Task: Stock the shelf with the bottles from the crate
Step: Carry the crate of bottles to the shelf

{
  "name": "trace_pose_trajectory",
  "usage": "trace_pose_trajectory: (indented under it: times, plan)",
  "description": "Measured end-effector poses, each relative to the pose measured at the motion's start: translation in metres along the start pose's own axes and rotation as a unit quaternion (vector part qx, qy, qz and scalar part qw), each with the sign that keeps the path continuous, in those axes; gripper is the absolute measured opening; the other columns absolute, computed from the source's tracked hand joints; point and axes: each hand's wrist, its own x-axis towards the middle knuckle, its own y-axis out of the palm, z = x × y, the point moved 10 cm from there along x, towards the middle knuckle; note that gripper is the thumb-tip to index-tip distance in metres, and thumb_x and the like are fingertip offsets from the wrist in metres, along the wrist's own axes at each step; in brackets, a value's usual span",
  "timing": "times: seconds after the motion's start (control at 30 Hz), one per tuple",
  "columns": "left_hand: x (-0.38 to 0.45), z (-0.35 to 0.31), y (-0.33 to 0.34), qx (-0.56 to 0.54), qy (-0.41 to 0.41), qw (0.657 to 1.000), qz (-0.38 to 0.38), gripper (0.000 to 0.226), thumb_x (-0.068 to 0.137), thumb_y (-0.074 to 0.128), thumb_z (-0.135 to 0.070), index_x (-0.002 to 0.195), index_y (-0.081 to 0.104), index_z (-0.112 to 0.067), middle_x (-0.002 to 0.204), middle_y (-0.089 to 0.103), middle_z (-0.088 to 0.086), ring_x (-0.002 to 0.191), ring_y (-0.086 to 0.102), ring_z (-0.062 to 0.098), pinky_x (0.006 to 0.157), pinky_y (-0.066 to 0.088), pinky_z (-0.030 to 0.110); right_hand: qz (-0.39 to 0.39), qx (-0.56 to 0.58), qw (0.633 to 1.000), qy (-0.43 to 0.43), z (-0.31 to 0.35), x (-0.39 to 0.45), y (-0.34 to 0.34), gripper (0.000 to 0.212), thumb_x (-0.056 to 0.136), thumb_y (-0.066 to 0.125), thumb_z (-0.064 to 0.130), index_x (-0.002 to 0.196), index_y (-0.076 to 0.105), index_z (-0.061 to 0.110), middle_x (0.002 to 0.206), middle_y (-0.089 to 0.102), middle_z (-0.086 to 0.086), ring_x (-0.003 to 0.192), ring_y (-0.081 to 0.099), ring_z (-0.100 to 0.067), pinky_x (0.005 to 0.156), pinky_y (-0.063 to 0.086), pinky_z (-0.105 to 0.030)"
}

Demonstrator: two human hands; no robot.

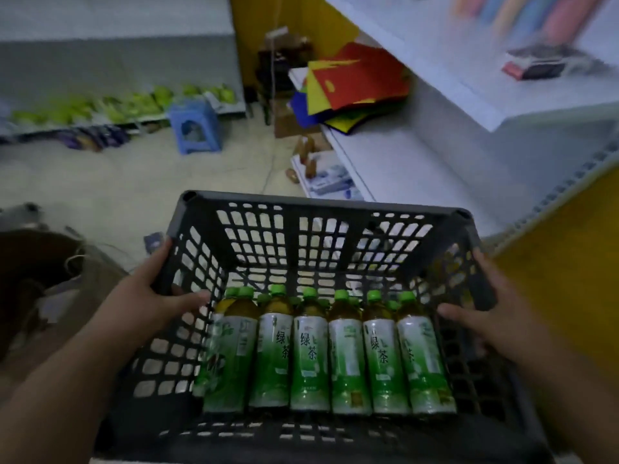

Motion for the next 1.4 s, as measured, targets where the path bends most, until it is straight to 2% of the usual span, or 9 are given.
trace_pose_trajectory:
  times: [0.23, 0.4, 0.5, 0.6, 0.7, 0.93, 1.13, 1.27, 1.4]
  plan:
    - [0.047, 0.013, -0.121, 0.006, -0.055, 0.996, -0.066, 0.115, 0.049, 0.085, -0.055, 0.141, 0.017, -0.068, 0.112, 0.063, -0.011, 0.093, 0.065, 0.018, 0.080, 0.055, 0.043, 0.088, -0.007, 0.996, -0.019, 0.127, 0.075, 0.111, 0.120, 0.042, 0.087, 0.059, 0.142, 0.023, 0.067, 0.108, 0.062, 0.032, 0.052, 0.068, -0.031, 0.042, 0.056, -0.045]
    - [0.106, 0.021, -0.156, -0.001, -0.103, 0.991, -0.087, 0.115, 0.051, 0.078, -0.052, 0.147, 0.015, -0.060, 0.135, 0.054, 0.006, 0.099, 0.064, 0.032, 0.085, 0.053, 0.055, 0.144, -0.036, 0.988, -0.034, 0.184, 0.181, 0.177, 0.124, 0.033, 0.087, 0.063, 0.139, 0.022, 0.071, 0.086, 0.074, 0.014, 0.043, 0.063, -0.035, 0.040, 0.055, -0.044]
    - [0.144, 0.029, -0.177, -0.032, -0.136, 0.980, -0.140, 0.112, 0.054, 0.079, -0.048, 0.146, 0.015, -0.062, 0.117, 0.056, -0.002, 0.091, 0.065, 0.031, 0.081, 0.055, 0.054, 0.185, -0.049, 0.979, -0.072, 0.232, 0.255, 0.216, 0.121, 0.034, 0.085, 0.063, 0.138, 0.022, 0.072, 0.077, 0.075, 0.008, 0.045, 0.063, -0.036, 0.040, 0.054, -0.042]
    - [0.177, 0.028, -0.201, -0.053, -0.154, 0.967, -0.195, 0.109, 0.054, 0.078, -0.051, 0.141, 0.016, -0.067, 0.106, 0.052, -0.010, 0.086, 0.064, 0.025, 0.077, 0.055, 0.051, 0.217, -0.048, 0.968, -0.118, 0.296, 0.315, 0.252, 0.118, 0.039, 0.087, 0.058, 0.136, 0.022, 0.074, 0.111, 0.067, 0.032, 0.053, 0.067, -0.015, 0.036, 0.053, -0.036]
    - [0.217, 0.027, -0.232, -0.070, -0.170, 0.952, -0.244, 0.099, 0.055, 0.080, -0.054, 0.126, 0.016, -0.080, 0.114, 0.053, -0.006, 0.088, 0.065, 0.023, 0.073, 0.055, 0.048, 0.240, -0.089, 0.951, -0.175, 0.363, 0.377, 0.292, 0.119, 0.043, 0.086, 0.055, 0.138, 0.017, 0.071, 0.149, 0.041, 0.017, 0.065, 0.056, 0.019, 0.035, 0.042, -0.011]
    - [0.330, 0.048, -0.302, -0.097, -0.206, 0.923, -0.310, 0.111, 0.046, 0.080, -0.062, 0.135, 0.015, -0.074, 0.102, 0.050, -0.009, 0.073, 0.068, 0.017, 0.052, 0.052, 0.033, 0.316, -0.078, 0.919, -0.222, 0.469, 0.496, 0.410, 0.114, 0.035, 0.091, 0.049, 0.115, 0.019, 0.086, 0.139, 0.043, 0.015, 0.090, 0.066, -0.018, 0.043, 0.056, -0.042]
    - [0.469, 0.056, -0.373, -0.095, -0.223, 0.922, -0.303, 0.114, 0.049, 0.082, -0.062, 0.141, 0.014, -0.068, 0.123, 0.057, -0.002, 0.082, 0.062, 0.015, 0.062, 0.049, 0.032, 0.330, -0.096, 0.921, -0.185, 0.546, 0.604, 0.520, 0.126, 0.043, 0.091, 0.044, 0.146, 0.021, 0.060, 0.103, 0.054, 0.022, 0.063, 0.070, -0.008, 0.035, 0.051, -0.033]
    - [0.550, 0.048, -0.416, -0.107, -0.223, 0.919, -0.305, 0.117, 0.046, 0.080, -0.062, 0.143, 0.015, -0.064, 0.104, 0.059, -0.014, 0.084, 0.064, 0.015, 0.059, 0.050, 0.031, 0.347, -0.067, 0.918, -0.182, 0.601, 0.677, 0.573, 0.118, 0.037, 0.092, 0.047, 0.125, 0.022, 0.081, 0.097, 0.053, 0.029, 0.061, 0.072, -0.015, 0.042, 0.056, -0.045]
    - [0.632, 0.058, -0.453, -0.140, -0.222, 0.909, -0.324, 0.117, 0.049, 0.082, -0.054, 0.146, 0.016, -0.060, 0.121, 0.058, -0.005, 0.092, 0.064, 0.020, 0.063, 0.051, 0.034, 0.359, -0.077, 0.904, -0.221, 0.670, 0.755, 0.655, 0.119, 0.029, 0.089, 0.054, 0.122, 0.022, 0.084, 0.108, 0.053, 0.019, 0.050, 0.069, -0.025, 0.039, 0.055, -0.044]
